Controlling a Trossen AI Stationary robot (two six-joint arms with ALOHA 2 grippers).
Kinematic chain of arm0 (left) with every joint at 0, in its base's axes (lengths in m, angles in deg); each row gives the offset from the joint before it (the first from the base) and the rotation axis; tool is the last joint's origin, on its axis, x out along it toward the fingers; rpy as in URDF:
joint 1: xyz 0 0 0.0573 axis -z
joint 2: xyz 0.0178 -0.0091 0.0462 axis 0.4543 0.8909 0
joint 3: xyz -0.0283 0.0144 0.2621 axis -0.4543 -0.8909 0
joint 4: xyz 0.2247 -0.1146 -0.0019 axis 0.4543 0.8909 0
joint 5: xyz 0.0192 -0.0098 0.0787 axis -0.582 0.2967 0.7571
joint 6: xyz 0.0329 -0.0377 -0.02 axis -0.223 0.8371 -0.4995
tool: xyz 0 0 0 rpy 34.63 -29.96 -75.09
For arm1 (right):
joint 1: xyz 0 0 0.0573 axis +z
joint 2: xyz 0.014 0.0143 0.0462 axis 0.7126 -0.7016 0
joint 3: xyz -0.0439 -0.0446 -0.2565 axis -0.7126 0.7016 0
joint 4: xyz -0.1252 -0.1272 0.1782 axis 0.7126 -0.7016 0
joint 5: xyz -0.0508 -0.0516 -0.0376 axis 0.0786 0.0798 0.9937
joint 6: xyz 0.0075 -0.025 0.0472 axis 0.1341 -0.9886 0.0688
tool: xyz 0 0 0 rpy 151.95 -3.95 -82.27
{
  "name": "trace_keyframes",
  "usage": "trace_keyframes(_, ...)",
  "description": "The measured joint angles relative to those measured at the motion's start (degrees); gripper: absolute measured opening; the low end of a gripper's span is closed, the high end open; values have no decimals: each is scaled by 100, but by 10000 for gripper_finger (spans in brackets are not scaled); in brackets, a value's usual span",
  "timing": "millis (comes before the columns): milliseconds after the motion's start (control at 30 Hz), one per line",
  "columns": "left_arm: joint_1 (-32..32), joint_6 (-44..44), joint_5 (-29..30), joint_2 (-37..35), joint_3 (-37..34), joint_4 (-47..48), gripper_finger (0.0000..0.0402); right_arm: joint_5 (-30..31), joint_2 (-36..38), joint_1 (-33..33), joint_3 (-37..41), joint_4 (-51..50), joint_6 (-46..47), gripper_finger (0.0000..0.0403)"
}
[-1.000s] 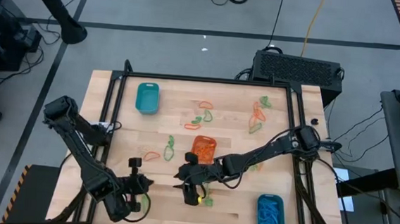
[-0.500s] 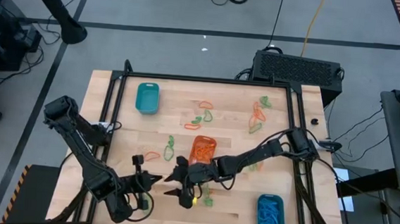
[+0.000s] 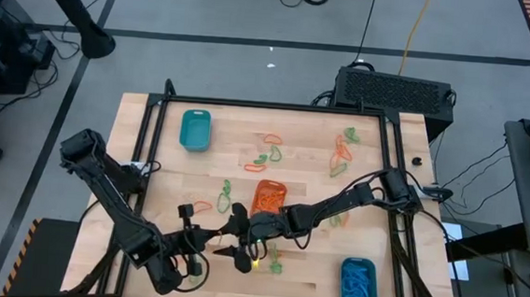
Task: Sort rubber bands into baskets
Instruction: Put the orange rubber band into the orange bin
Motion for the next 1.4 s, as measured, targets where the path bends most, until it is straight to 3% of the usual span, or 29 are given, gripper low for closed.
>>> trace_keyframes(267, 2, -4, -22, 12, 0, 4, 2, 180, 0, -152, 0, -617, 135, 19)
trace_keyframes(467, 2, -7, -27, 12, 0, 22, 10, 47, 0, -137, 0, -616, 143, 8)
trace_keyframes(600, 2, -8, -31, 12, 0, 24, 11, -613, 0, -147, 0, -673, 148, 3)
trace_keyframes(800, 2, -9, -37, 12, 0, 24, 12, -893, 0, -150, 0, -656, 125, 40)
trace_keyframes(1200, 2, -9, -40, 12, -2, 23, 13, -880, 0, -126, 0, -356, 115, 237)
trace_keyframes(1400, -68, 28, 0, 12, -2, 3, 13, -739, 2, -128, -3, 119, 579, 290)
